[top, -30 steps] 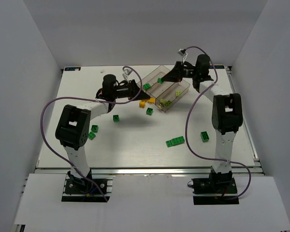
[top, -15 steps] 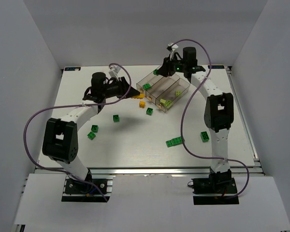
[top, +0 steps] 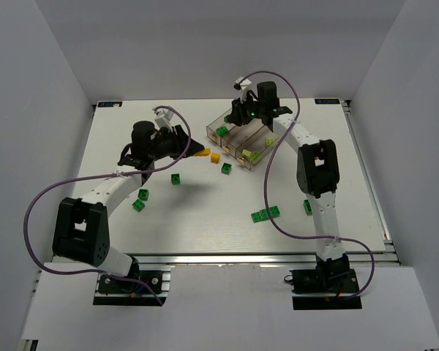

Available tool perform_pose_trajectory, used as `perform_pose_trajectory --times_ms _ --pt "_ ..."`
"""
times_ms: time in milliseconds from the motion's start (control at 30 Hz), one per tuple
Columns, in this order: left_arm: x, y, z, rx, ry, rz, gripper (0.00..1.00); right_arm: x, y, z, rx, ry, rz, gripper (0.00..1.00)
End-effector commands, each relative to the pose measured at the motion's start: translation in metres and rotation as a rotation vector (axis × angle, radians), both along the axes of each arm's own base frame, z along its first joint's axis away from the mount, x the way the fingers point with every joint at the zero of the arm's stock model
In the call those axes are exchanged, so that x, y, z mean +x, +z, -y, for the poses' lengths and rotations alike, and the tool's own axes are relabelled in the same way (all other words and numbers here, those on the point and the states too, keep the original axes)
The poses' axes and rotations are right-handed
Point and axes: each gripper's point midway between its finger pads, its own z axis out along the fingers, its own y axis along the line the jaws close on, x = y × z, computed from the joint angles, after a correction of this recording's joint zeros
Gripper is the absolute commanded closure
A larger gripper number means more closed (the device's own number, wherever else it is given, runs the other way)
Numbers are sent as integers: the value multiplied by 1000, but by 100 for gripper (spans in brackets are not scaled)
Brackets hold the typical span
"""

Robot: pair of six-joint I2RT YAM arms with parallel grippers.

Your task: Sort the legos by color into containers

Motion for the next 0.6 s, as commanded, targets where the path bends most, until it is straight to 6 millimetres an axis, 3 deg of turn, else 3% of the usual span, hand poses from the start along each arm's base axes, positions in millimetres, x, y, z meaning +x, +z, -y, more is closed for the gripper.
perform_pose_trajectory --times_ms 0,33,133,233,367,400,433,467,500,533,567 --pt "3 26 -3 -16 29 74 91 12 23 -9 -8 9 111 53" --pt "3 26 -2 -21 29 71 91 12 22 -11 -14 17 124 41" --pt "4 29 -1 -37 28 74 91 12 28 -15 -1 24 139 22" --pt "6 29 1 -59 32 71 91 12 42 -14 10 24 165 13" --pt "10 30 13 -83 14 77 91 12 77 4 68 0 205 11" --pt "11 31 18 -84 6 79 90 8 106 12 92 -12 250 11" --pt "18 31 26 -77 -4 86 90 8 119 22 111 -50 273 11" --pt "16 29 40 -66 -33 79 90 6 90 47 112 -119 207 11" --pt "20 25 47 -50 -45 73 90 2 133 59 200 -165 265 11" --pt "28 36 56 -43 -56 109 90 -11 135 64 231 -103 242 16" --pt "32 18 69 -20 -76 75 91 -14 139 87 252 -85 216 29"
